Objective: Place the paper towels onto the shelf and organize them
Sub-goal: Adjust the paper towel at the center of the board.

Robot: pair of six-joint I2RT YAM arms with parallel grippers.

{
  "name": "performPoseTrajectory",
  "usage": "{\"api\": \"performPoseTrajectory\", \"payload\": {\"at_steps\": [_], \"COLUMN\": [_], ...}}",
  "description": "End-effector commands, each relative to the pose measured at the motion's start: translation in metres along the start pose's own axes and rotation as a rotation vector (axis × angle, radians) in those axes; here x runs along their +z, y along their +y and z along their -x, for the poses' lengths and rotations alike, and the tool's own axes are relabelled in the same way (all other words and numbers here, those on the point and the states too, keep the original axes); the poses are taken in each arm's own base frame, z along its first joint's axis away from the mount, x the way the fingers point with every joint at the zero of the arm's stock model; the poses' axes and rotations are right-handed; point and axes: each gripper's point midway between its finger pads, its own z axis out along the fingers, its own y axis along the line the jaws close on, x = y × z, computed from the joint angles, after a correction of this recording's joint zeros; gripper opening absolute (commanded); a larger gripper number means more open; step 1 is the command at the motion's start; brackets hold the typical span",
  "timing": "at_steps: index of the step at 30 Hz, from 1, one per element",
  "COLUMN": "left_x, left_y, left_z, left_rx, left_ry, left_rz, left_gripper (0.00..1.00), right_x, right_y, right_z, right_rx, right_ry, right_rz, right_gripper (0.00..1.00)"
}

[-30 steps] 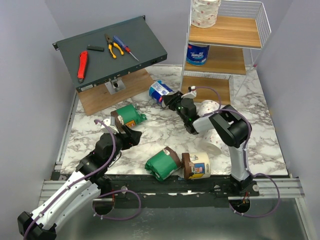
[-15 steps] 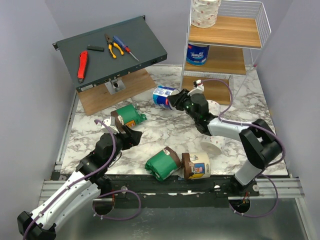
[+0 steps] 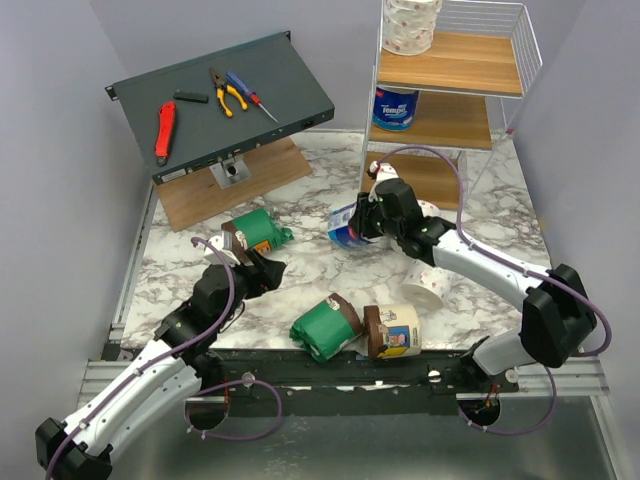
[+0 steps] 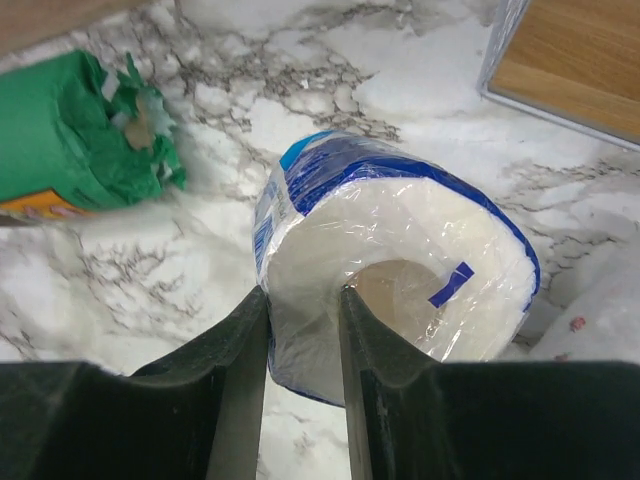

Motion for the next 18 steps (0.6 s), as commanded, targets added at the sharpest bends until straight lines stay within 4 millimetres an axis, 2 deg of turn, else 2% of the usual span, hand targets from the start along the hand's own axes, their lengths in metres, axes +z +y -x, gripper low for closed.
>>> {"api": "performPoseTrajectory", "payload": {"at_steps": [1,5,10,18], "left_x": [0.001,0.003,0.003,0.005], "left_y": [-0.009,-0.012,-0.014,-0.015], "left_z": [0.005,0.004,0.004,0.003], "left_rx": [-0.011,-0.015,-0.017,-0.011], "left_ry": [-0.011,0.002,0.004,0.012], "left_rz": [-0.027,-0.031,-0.03,-0.033], "left_gripper": [0.78,0.78,0.78,0.78], "right_x": [-0.021,-0.018,-0.015,-0.011], "right_y": [-0.003,0.008,0.02,0.023], "right_z": [-0.008,-0.022,-0.034,-0.045], "right_rx": [-0.166,-0.254,-0.333,-0.364], "right_ry": [0.128,0.222,0.26,0.307], "right_rz": [-0.032,-0.036,-0.047,-0.056], "right_gripper": [0.33,0.34,0.4,0.48]}}
